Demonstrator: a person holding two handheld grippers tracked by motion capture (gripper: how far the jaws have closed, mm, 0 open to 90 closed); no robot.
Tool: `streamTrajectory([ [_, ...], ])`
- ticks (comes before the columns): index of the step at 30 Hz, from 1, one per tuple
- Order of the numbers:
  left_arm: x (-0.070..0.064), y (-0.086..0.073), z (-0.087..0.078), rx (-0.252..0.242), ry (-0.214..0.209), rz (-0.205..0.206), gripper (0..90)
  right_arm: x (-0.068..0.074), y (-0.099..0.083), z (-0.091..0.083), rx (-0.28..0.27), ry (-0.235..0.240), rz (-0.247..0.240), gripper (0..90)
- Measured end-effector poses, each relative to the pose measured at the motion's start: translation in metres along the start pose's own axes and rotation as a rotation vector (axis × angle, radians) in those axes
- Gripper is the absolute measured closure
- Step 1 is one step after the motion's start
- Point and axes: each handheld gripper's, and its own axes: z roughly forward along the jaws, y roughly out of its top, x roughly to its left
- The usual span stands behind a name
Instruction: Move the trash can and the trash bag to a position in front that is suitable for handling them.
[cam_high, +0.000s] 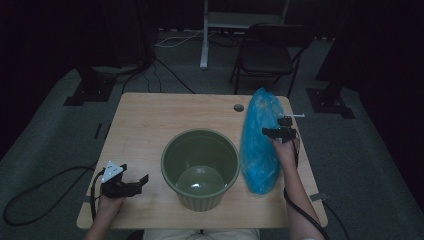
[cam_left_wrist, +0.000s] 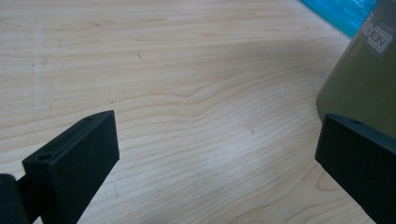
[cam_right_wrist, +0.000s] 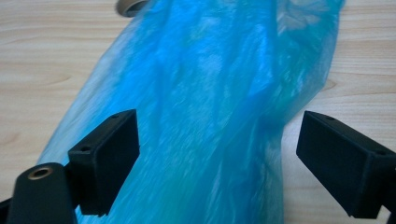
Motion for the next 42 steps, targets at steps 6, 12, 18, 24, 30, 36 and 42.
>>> streamTrajectory([
  [6, 0.001, -0.001, -0.004, -0.007, -0.004, -0.007, 0.2, -0.004, 0.002, 0.011, -0.003, -0.051, 0.030, 11.2],
  [12, 0.003, -0.002, -0.008, -0.010, 0.000, -0.012, 0.2, 0.002, -0.005, 0.025, 0.043, -0.060, -0.005, 14.5],
  [18, 0.002, -0.003, -0.009, -0.004, 0.000, -0.014, 0.2, 0.010, -0.013, 0.027, 0.092, -0.096, -0.090, 31.9],
  [24, 0.002, -0.004, -0.010, -0.008, -0.002, -0.018, 0.2, 0.018, -0.023, 0.019, 0.077, -0.065, -0.165, 56.6],
  [30, 0.002, -0.004, -0.011, -0.010, -0.004, -0.020, 0.2, 0.021, -0.041, 0.005, 0.046, 0.004, -0.173, 84.6],
  [36, 0.003, -0.005, -0.010, 0.004, -0.001, -0.022, 0.2, 0.023, -0.057, -0.022, 0.021, 0.108, -0.195, 88.8],
  [42, -0.002, -0.002, -0.011, 0.010, 0.007, 0.015, 0.2, 0.028, -0.082, -0.060, -0.014, 0.205, -0.218, 88.8],
])
